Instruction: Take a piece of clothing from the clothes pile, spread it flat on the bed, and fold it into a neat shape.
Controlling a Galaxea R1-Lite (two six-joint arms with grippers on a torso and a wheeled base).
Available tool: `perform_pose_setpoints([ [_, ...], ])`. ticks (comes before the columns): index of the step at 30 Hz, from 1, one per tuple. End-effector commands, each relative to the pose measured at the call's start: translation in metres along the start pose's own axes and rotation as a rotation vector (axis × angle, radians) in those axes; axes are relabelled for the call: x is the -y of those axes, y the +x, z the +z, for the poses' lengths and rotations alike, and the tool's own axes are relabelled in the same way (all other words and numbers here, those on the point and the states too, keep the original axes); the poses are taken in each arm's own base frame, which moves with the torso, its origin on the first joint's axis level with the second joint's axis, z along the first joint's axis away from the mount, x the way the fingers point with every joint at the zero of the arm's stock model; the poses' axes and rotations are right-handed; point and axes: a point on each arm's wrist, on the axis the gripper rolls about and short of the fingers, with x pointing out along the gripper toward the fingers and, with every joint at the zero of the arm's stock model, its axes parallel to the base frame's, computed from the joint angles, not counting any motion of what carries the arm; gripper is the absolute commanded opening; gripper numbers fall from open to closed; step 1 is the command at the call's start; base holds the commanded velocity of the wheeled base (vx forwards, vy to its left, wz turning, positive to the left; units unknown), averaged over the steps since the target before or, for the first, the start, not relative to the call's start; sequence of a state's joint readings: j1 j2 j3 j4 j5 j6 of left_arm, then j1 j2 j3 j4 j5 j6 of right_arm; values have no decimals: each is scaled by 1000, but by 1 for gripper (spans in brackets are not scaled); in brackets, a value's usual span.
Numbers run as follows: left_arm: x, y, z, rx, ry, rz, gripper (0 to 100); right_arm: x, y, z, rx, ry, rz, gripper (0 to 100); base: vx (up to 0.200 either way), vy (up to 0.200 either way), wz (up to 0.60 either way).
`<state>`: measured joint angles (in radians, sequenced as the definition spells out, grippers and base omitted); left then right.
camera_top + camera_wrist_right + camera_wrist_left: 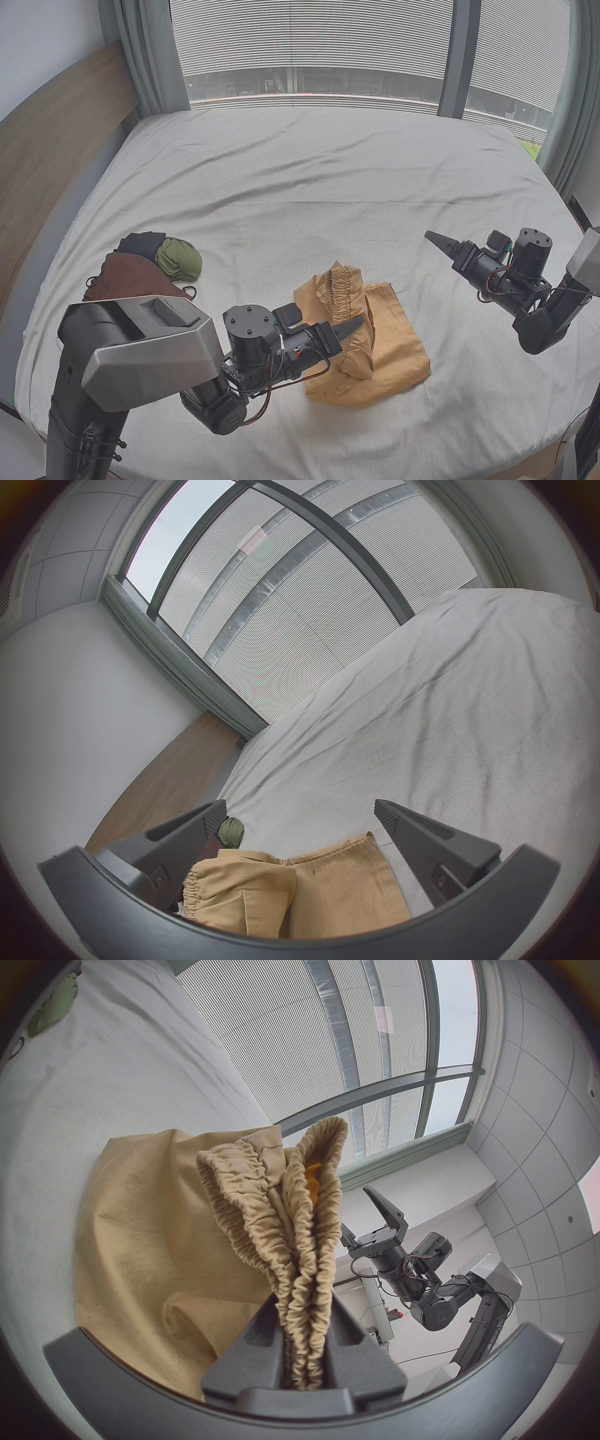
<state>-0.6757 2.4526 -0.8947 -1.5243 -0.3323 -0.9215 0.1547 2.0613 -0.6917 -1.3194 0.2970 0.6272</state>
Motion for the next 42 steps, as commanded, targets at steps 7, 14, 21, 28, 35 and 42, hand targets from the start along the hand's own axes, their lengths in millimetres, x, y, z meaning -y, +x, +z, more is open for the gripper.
perform_pose_setpoints([
  [7, -11, 9, -13, -26, -7, 6, 0, 0, 0, -1, 0, 0, 1, 100, 0, 0, 0],
  [14, -11, 9, -12, -25, -6, 5, 0, 1, 1, -1, 0, 0, 1, 100, 0, 0, 0],
  [21, -16, 13, -12, -13, -3, 7, 100, 1, 0, -1, 2, -1, 2, 100, 0, 0, 0],
  [28, -13, 20, -6, 18, 15, -15, 100, 1, 1, -1, 0, 0, 1, 100, 0, 0, 0],
  [35, -16, 16, 1, 46, 25, -9, 100, 1, 0, -2, -3, 1, -1, 100, 0, 0, 0],
  [42, -22, -1, 17, 73, 65, 36, 100, 3, -1, -5, -20, 7, -11, 100, 0, 0, 0],
])
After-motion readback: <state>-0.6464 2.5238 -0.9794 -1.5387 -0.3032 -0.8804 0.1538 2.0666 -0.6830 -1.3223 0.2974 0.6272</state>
